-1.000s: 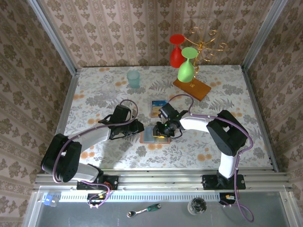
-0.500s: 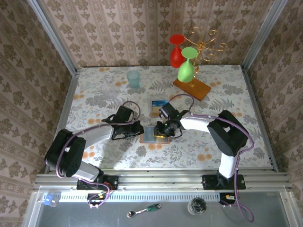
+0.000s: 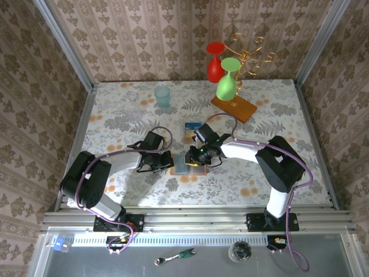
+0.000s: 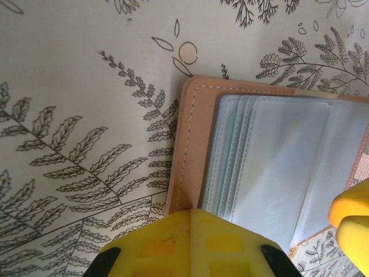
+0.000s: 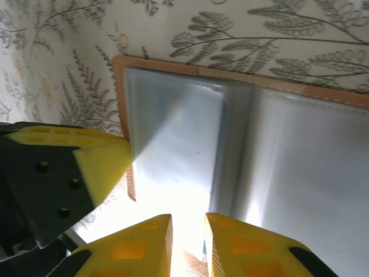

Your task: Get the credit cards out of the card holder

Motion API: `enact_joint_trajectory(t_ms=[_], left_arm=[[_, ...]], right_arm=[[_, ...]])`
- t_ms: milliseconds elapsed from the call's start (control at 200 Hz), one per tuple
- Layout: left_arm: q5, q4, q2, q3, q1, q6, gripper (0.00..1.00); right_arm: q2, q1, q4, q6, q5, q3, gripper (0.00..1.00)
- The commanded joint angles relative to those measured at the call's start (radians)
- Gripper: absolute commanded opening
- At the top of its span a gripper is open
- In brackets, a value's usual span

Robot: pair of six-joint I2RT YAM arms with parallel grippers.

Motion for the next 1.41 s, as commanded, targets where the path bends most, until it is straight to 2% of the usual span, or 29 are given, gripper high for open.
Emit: enact_joint_trajectory(t_ms=[0,425,760,1400], left_arm=[[-0.012,-0.018,0.015,-0.021,0.011,0.027,0.0],[-0.002,-0.009,0.011,-0.04,0.024,0.027,0.0],[0.0,-0.014,0.01,-0.051,0.036,0.032,0.0],[0.003,-0.063,-0.076,-0.019,0.047,0.028,0.0]], right_arm=[[0.031,0.006,0.049,0.026,-0.059,0.035,0.24],[0.102,0.011,-0.002,0.018,-0.025,0.073,0.23],[0.063,0.01,-0.062,-0.005,0.062,0.043,0.23],[0.035,-0.004,-0.002,0.019,0.048,-0.005,0.23]])
